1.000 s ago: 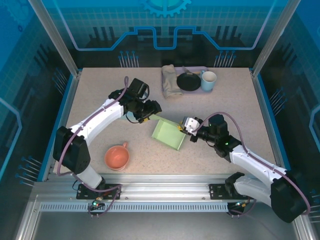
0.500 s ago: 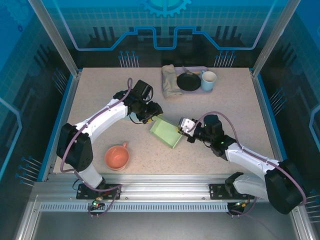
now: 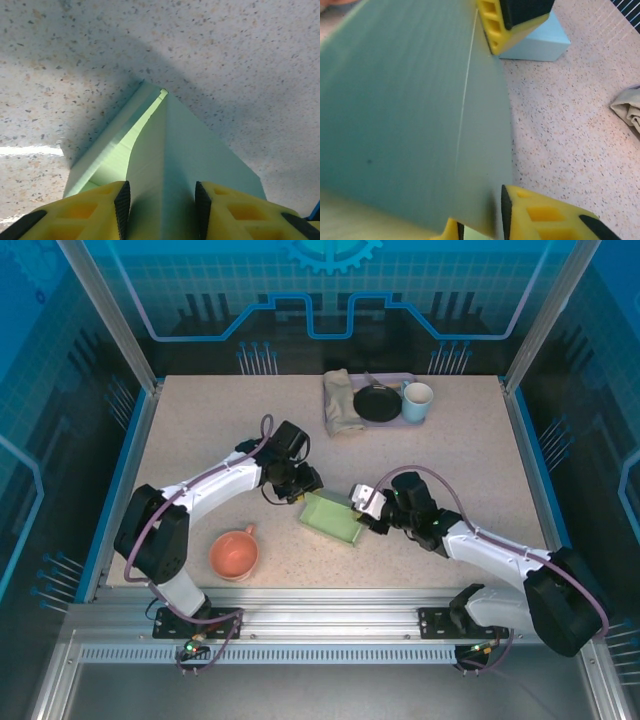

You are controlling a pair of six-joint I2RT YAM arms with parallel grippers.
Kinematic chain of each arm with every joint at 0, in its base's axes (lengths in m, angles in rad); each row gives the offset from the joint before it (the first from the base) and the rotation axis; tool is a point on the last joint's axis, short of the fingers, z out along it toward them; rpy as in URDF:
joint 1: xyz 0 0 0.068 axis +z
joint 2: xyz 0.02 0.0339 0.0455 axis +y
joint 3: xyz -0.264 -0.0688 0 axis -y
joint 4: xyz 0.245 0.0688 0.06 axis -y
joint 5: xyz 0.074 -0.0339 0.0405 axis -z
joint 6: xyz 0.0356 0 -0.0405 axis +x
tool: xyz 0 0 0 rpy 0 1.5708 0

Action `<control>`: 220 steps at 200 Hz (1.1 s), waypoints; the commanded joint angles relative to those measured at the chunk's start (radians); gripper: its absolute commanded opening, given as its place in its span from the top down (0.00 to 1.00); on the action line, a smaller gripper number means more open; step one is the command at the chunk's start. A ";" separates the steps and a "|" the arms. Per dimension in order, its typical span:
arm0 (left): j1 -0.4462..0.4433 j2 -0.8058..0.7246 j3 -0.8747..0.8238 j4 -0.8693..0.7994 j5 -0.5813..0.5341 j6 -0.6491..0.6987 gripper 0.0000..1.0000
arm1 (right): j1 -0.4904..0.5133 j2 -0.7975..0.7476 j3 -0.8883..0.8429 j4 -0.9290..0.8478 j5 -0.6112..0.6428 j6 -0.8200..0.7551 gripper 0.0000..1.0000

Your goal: Fold the paper box

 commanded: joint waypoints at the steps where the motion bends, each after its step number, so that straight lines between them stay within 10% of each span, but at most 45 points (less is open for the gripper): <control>1: -0.012 0.003 -0.030 -0.020 -0.020 0.038 0.59 | 0.032 0.006 0.038 -0.086 0.071 -0.011 0.68; 145: -0.012 -0.031 -0.134 -0.005 -0.087 0.043 0.58 | 0.064 -0.140 0.121 -0.402 0.195 0.252 0.42; 220: -0.013 -0.048 -0.150 -0.013 -0.112 0.038 0.44 | 0.072 0.057 0.331 -0.584 0.257 1.076 0.27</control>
